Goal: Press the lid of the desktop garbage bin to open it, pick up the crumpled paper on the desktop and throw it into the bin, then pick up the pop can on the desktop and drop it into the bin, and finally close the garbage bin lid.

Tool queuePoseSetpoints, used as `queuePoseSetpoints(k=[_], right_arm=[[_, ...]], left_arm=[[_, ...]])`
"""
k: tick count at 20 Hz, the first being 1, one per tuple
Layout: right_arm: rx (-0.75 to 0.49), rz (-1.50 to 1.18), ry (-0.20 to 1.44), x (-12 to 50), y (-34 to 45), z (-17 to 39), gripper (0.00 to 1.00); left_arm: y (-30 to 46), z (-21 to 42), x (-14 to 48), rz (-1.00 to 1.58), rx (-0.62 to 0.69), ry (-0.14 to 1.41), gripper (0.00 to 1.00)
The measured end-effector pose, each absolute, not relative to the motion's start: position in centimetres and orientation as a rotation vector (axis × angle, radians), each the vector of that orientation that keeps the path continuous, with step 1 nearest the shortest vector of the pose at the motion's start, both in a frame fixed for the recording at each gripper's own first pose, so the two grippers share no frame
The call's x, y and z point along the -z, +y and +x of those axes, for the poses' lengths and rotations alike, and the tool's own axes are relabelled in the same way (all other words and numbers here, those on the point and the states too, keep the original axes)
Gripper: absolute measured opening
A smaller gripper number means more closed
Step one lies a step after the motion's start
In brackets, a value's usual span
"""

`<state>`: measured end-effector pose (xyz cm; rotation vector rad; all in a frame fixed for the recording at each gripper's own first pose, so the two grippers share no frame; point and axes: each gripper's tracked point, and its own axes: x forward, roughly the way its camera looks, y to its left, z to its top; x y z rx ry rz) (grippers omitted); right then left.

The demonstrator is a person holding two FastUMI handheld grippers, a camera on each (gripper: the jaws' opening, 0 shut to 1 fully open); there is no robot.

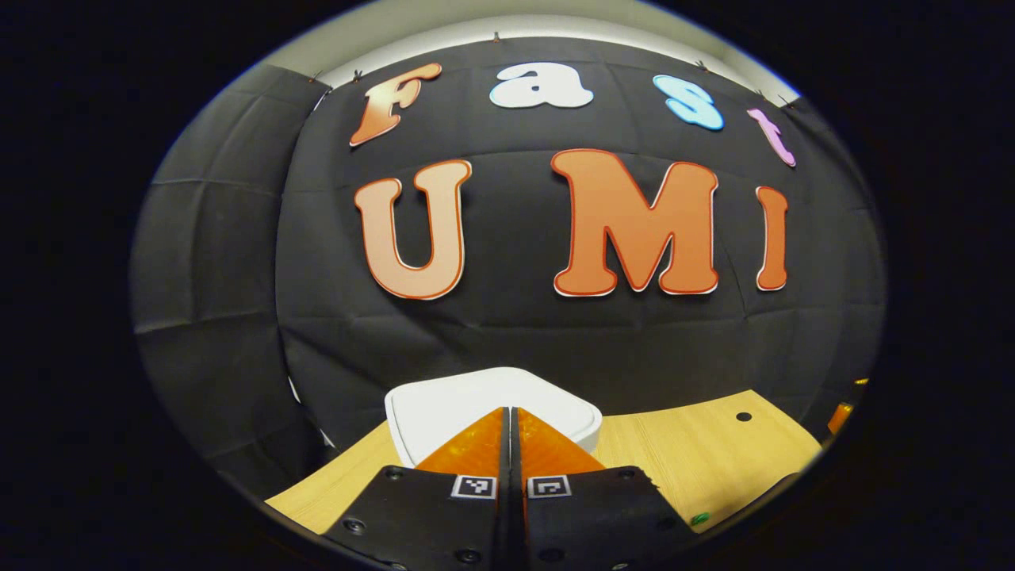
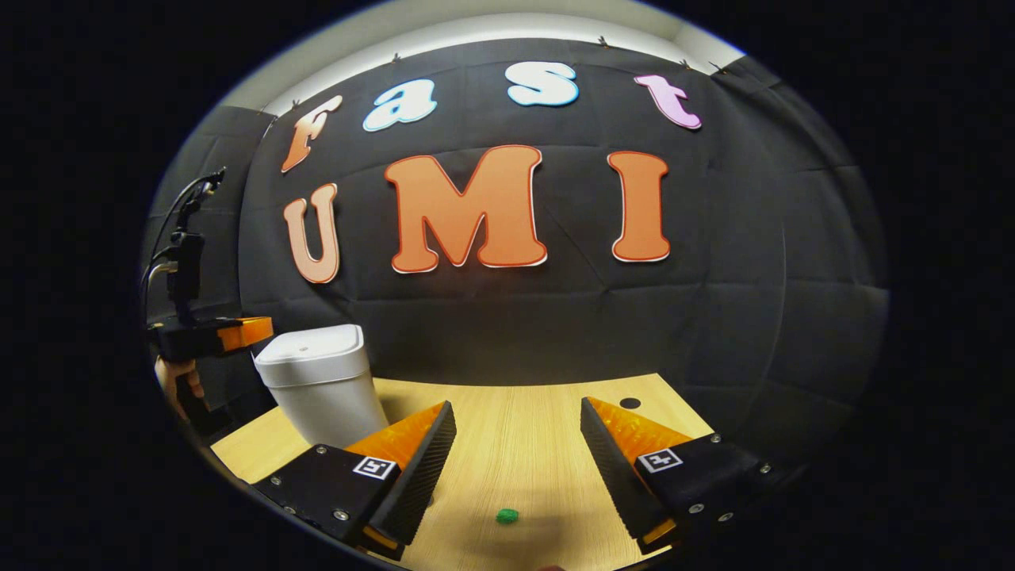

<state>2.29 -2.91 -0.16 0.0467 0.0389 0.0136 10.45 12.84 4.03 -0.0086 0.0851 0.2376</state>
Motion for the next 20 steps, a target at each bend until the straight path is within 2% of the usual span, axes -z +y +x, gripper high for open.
queuePoseSetpoints(k=[3, 5, 8, 10, 14, 16, 20], right_arm=[[0.003, 0.112, 0.047, 0.1, -4.2, 2.6, 0.94], [0.025, 0.132, 0.037, -0.6, -5.1, 2.8, 0.94], [0.038, 0.15, 0.038, -1.0, -5.7, 3.3, 0.94], [0.04, 0.153, 0.051, -0.8, -5.7, 3.6, 0.94], [0.01, 0.12, 0.066, -0.4, -4.7, 4.0, 0.94], [-0.004, 0.094, 0.063, -0.8, -4.1, 4.1, 0.94], [-0.012, 0.104, 0.052, -1.2, -3.6, 4.1, 0.94]], left_arm=[[14.0, 12.7, -1.5, -0.09, -0.246, 0.219, 0.0], [15.1, 13.4, -0.6, -0.074, -0.279, 0.246, 0.0], [14.5, 12.9, 1.8, -0.095, -0.269, 0.348, 0.0], [14.8, 13.6, 1.0, -0.093, -0.255, 0.266, 0.0], [15.1, 13.4, 1.4, -0.326, -0.19, 0.235, 0.0], [15.1, 13.4, 0.9, -0.332, -0.176, 0.211, 0.0], [16.1, 11.3, -1.8, -0.253, -0.284, 0.159, 0.0]])
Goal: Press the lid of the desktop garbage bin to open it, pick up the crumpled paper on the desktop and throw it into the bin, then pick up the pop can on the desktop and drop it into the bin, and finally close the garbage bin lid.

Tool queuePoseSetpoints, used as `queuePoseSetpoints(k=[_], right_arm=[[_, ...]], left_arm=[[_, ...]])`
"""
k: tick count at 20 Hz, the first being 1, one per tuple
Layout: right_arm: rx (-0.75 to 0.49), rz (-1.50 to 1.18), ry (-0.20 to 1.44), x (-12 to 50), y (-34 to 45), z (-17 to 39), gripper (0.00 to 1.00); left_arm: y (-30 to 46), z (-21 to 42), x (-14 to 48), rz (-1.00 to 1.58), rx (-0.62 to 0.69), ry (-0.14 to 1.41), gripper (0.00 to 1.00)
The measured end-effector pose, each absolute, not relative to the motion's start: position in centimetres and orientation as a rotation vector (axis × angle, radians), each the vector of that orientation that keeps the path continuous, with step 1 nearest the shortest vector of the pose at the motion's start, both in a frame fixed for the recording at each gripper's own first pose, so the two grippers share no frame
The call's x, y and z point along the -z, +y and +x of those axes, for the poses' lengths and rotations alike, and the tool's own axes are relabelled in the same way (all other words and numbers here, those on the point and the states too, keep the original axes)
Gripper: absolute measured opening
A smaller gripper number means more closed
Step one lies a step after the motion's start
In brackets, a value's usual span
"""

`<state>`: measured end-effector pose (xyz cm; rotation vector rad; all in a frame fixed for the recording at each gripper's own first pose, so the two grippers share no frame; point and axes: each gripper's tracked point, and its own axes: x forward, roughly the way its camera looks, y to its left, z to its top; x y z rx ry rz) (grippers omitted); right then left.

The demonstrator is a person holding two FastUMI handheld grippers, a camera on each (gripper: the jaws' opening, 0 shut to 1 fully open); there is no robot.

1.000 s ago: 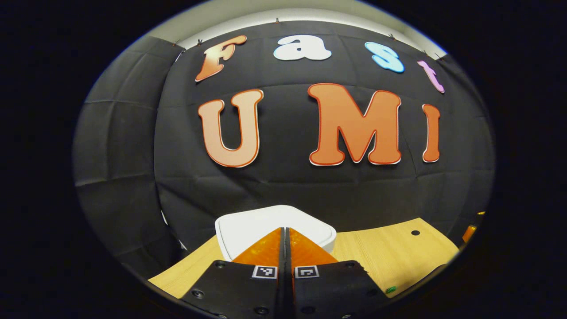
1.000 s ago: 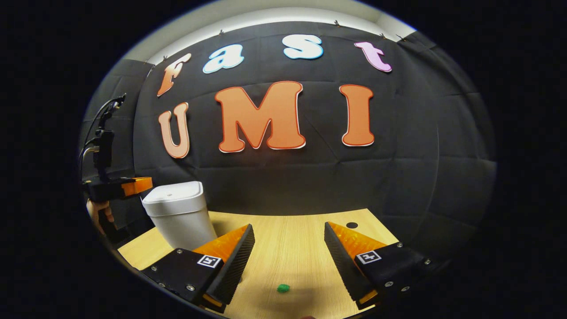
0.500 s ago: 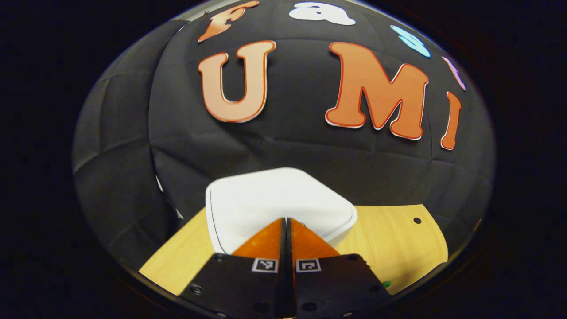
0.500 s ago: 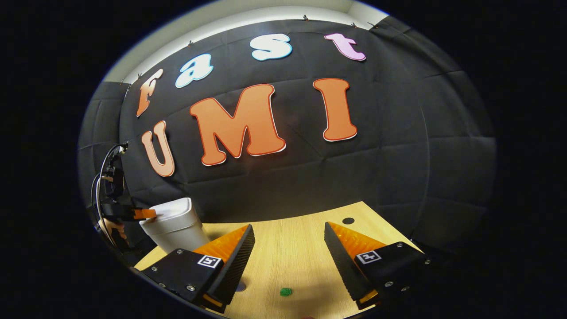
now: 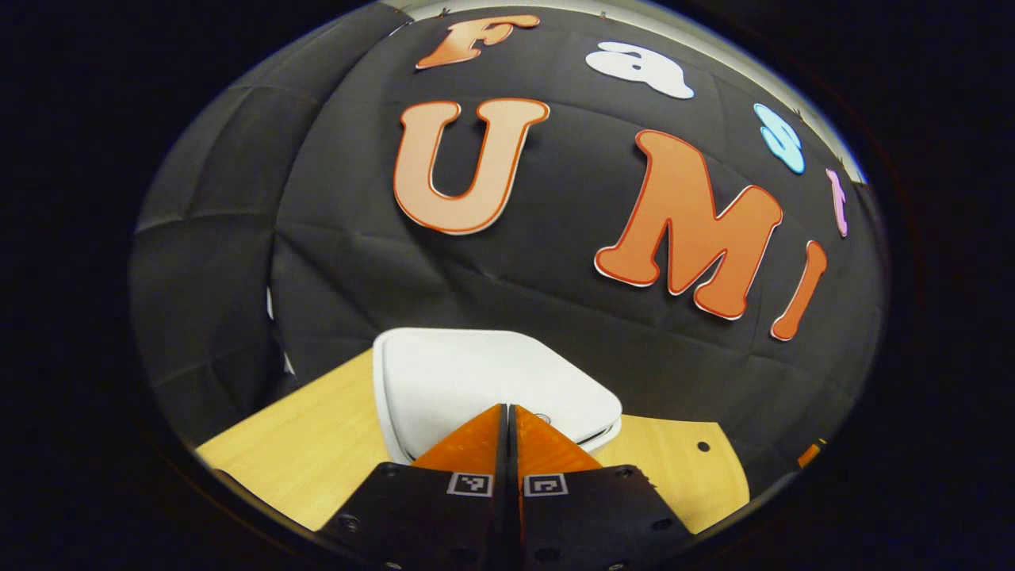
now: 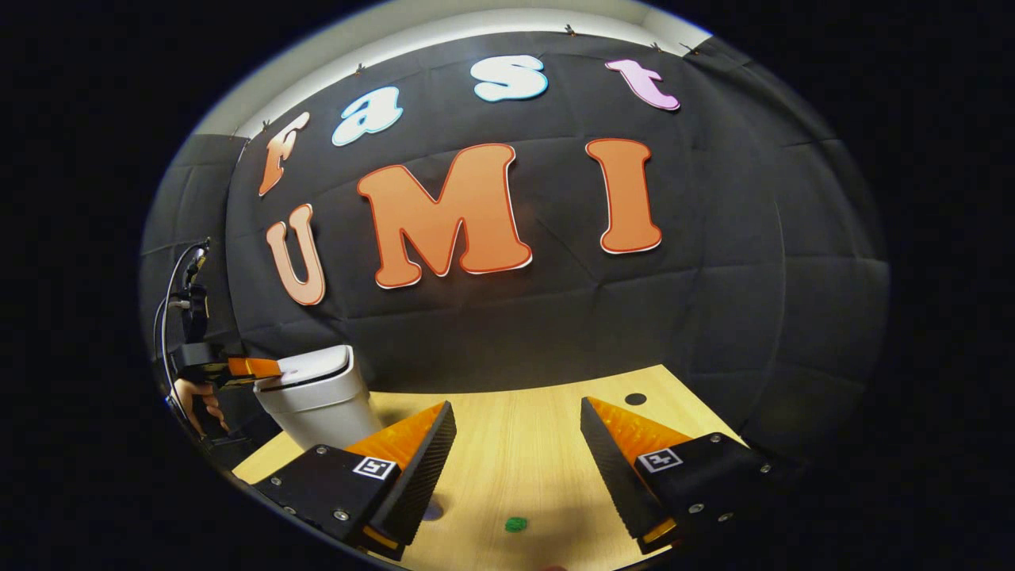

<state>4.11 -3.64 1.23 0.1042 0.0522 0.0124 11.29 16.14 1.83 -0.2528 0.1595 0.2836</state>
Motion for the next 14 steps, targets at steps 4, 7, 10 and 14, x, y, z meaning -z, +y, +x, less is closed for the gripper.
queuePoseSetpoints(k=[4, 7, 10, 14], right_arm=[[-0.025, 0.089, 0.062, -0.7, -3.5, 3.5, 0.94], [-0.087, 0.081, 0.062, -0.4, -2.4, 3.1, 0.94], [-0.147, 0.041, 0.105, 0.9, -1.5, 2.7, 0.94], [-0.118, 0.04, 0.174, 3.3, -2.8, 2.7, 0.94]], left_arm=[[13.2, 8.6, -6.6, -0.121, -0.23, 0.046, 0.17], [11.0, 7.6, -6.9, -0.027, -0.194, 0.042, 0.27], [8.0, 6.7, -6.1, -0.013, -0.127, 0.042, 0.61], [5.3, 5.5, -3.3, -0.027, -0.079, 0.089, 0.88]])
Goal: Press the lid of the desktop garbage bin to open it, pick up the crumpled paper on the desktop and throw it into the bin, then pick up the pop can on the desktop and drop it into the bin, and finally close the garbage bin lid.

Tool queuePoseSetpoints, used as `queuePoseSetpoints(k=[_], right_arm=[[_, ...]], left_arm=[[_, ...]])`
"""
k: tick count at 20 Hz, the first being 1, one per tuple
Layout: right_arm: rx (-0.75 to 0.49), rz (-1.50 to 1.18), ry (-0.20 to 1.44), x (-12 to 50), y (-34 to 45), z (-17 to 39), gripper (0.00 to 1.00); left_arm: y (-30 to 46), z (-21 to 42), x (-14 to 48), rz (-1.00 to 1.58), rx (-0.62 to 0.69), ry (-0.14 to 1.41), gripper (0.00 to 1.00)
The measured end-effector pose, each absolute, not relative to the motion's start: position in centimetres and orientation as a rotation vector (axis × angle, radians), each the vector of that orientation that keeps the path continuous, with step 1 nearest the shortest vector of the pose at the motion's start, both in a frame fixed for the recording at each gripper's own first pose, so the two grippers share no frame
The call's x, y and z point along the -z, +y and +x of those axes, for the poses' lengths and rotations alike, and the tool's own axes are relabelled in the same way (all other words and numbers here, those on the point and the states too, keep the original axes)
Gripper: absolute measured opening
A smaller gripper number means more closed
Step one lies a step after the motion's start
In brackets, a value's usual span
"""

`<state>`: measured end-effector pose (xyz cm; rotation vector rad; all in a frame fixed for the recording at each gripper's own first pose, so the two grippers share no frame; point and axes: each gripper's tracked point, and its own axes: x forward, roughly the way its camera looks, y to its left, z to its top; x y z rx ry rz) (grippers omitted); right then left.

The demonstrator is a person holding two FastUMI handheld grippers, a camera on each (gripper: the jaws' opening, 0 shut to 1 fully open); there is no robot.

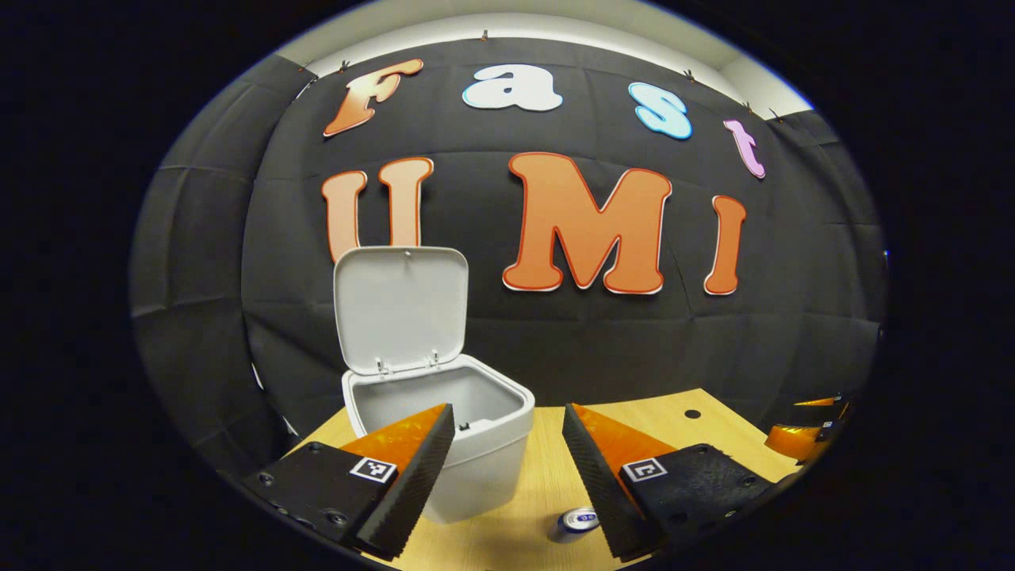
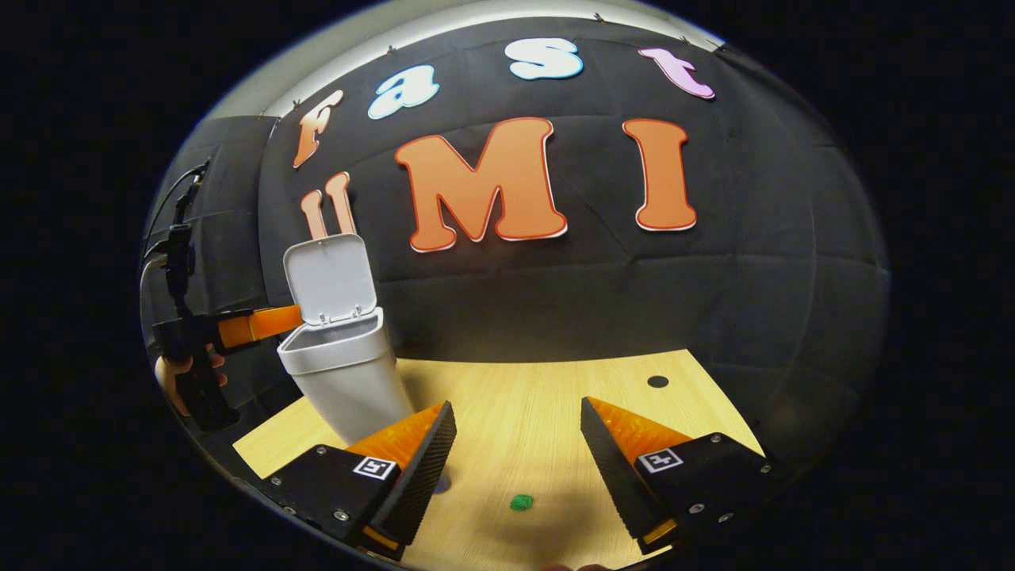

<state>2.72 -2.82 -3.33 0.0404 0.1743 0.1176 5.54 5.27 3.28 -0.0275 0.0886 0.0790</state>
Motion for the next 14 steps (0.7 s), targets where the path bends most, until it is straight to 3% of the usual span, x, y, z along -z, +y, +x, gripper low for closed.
queuePoseSetpoints(k=[1, 3, 5, 10, 14], right_arm=[[-0.11, 0.035, 0.196, 4.2, -3.0, 2.8, 0.94], [-0.104, 0.006, 0.245, 6.1, -3.1, 3.0, 0.95], [-0.125, -0.026, 0.295, 8.2, -2.6, 3.1, 0.94], [-0.284, -0.03, 0.485, 14.7, 1.1, 3.3, 0.95], [-0.222, -0.061, 0.715, 22.0, -0.3, 4.4, 0.95]], left_arm=[[4.7, 5.1, -2.7, -0.027, -0.072, 0.097, 0.87], [4.0, 4.7, -2.0, -0.018, -0.062, 0.099, 0.96], [3.2, 4.1, -1.6, 0.008, -0.048, 0.093, 0.97], [2.9, 3.3, -0.6, -0.003, -0.01, 0.104, 0.97], [4.8, 2.6, 1.7, -0.01, -0.029, 0.162, 0.97]])
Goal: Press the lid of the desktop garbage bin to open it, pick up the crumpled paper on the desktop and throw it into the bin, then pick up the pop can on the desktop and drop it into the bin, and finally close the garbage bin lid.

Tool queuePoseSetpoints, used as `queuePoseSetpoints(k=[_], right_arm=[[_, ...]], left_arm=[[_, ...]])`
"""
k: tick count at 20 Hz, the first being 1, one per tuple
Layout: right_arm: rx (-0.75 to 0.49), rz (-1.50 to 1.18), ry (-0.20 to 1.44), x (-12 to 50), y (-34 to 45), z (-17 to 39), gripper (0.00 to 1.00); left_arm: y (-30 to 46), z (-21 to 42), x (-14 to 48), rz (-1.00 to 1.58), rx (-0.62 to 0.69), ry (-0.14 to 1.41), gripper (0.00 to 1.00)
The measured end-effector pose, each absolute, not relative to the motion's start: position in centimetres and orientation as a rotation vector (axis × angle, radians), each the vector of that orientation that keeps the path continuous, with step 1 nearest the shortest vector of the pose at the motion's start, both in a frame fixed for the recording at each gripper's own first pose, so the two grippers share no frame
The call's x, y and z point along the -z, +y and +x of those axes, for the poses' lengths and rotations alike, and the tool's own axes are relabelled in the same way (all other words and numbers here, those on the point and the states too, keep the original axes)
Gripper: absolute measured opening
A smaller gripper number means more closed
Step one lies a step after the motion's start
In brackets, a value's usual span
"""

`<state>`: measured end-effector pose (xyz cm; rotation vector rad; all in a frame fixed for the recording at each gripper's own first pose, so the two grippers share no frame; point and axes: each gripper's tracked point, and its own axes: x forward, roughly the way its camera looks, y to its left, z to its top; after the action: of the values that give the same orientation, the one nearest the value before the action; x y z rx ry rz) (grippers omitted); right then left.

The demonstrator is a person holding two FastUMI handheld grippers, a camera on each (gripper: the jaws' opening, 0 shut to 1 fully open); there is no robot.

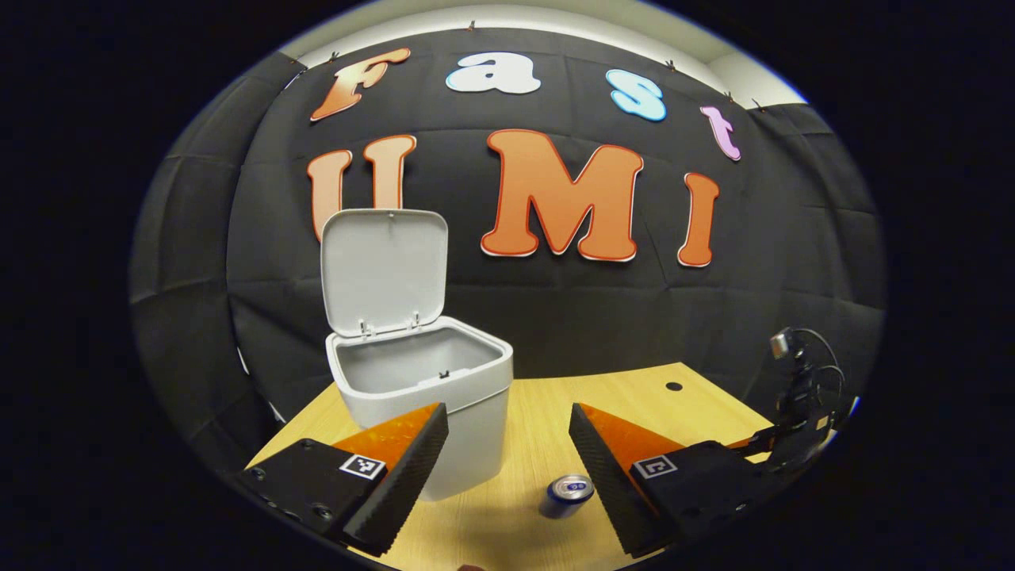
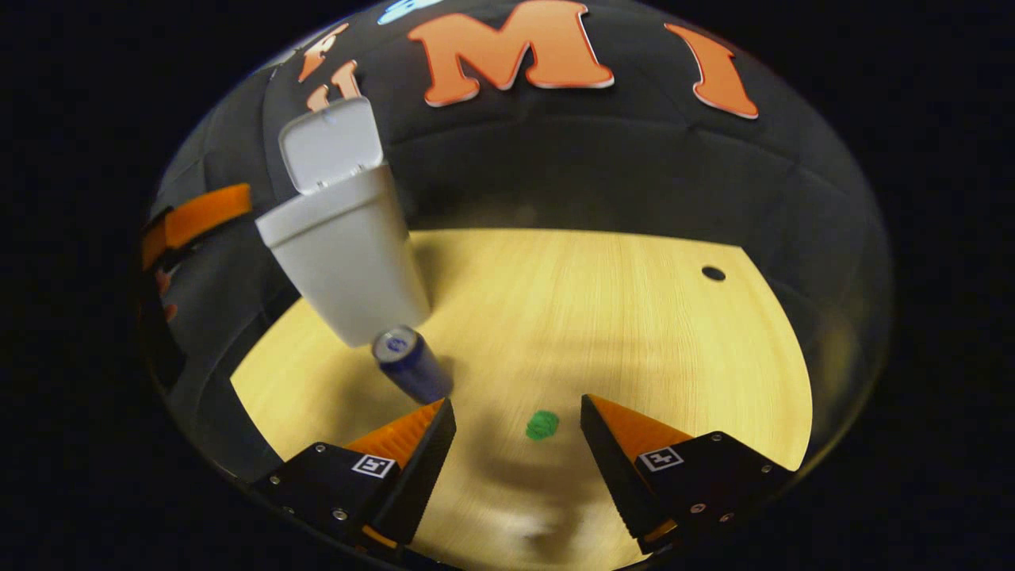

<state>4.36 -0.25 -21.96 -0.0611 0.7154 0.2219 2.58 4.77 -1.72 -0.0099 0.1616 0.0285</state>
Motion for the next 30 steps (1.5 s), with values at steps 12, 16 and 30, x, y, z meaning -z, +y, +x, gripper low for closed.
queuePoseSetpoints(k=[12, 16, 30], right_arm=[[-0.112, -0.083, 0.949, 27.8, -0.2, 7.8, 0.95], [-0.075, -0.116, 0.983, 27.8, -1.0, 7.7, 0.91], [-0.116, -0.074, 0.919, 19.3, 2.2, 14.8, 0.17]], left_arm=[[10.3, 1.4, 6.9, -0.072, -0.098, 0.302, 0.98], [11.8, 1.6, 7.4, -0.082, -0.116, 0.314, 0.97], [12.4, 1.7, 7.7, -0.074, -0.109, 0.322, 0.97]])
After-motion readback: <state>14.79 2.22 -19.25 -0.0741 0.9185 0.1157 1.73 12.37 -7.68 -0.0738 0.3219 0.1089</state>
